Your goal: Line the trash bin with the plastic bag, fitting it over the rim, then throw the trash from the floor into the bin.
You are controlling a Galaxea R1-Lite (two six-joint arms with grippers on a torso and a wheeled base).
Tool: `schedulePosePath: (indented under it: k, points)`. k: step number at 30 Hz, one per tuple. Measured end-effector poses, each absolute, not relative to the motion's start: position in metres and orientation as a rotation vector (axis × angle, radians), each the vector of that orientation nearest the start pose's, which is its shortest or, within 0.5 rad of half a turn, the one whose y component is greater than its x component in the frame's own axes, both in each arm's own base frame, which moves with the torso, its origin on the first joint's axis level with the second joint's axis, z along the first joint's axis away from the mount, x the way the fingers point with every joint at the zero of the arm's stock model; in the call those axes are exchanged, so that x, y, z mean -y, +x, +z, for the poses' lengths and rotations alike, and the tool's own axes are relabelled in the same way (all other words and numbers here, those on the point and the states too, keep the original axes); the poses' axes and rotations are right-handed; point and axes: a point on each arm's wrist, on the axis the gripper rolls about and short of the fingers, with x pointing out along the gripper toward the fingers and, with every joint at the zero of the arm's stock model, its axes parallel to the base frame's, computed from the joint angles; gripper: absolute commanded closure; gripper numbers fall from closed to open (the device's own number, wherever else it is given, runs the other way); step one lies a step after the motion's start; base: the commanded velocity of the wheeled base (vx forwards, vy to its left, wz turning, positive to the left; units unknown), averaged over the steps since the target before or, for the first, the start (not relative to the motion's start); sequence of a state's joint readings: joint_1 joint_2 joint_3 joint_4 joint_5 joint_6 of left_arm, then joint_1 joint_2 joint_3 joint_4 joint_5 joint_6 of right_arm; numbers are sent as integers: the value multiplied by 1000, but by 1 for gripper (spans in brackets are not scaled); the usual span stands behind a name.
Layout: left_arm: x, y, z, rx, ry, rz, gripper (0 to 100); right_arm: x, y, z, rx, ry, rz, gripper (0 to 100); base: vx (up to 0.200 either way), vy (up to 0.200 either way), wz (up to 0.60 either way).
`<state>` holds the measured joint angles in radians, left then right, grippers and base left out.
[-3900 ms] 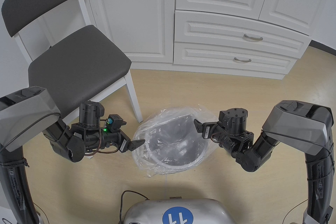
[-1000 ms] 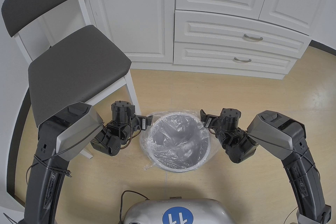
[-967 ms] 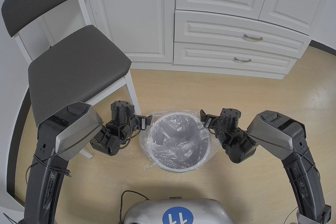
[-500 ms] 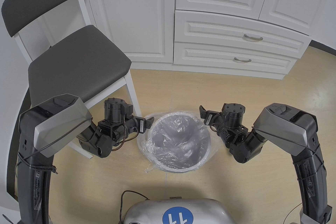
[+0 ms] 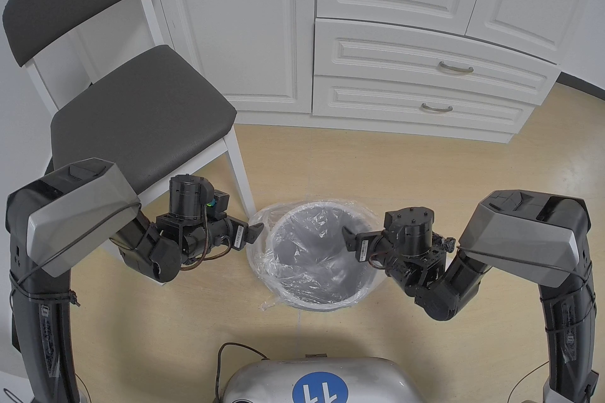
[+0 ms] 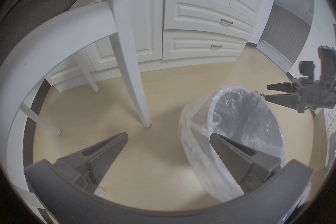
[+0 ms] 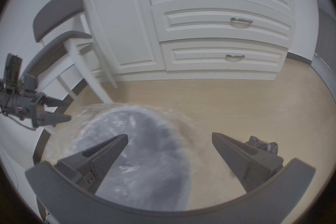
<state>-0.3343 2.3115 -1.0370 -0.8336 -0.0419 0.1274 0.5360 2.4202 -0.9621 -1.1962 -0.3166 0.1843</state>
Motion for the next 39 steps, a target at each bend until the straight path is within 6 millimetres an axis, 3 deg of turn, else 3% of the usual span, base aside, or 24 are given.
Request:
schedulePosePath:
  k: [6,12,19,33,39]
  points:
    - [130,389,37,-460,211,-395,0,-236,340,-1,-274,64,272,0,0,0,0]
    - [126,382,35,-476,274,-432,0,-252,330,-20,-292,34,271,0,0,0,0]
    - [123,376,31,-493,296,-472,0,-248,313,-37,-378,-47,297,0,0,0,0]
    - [122,374,30,-501,299,-477,0,-252,247,-48,-534,-190,508,0,0,0,0]
    - [123,374,27,-506,300,-480,0,-253,243,-47,-527,-189,521,0,0,0,0]
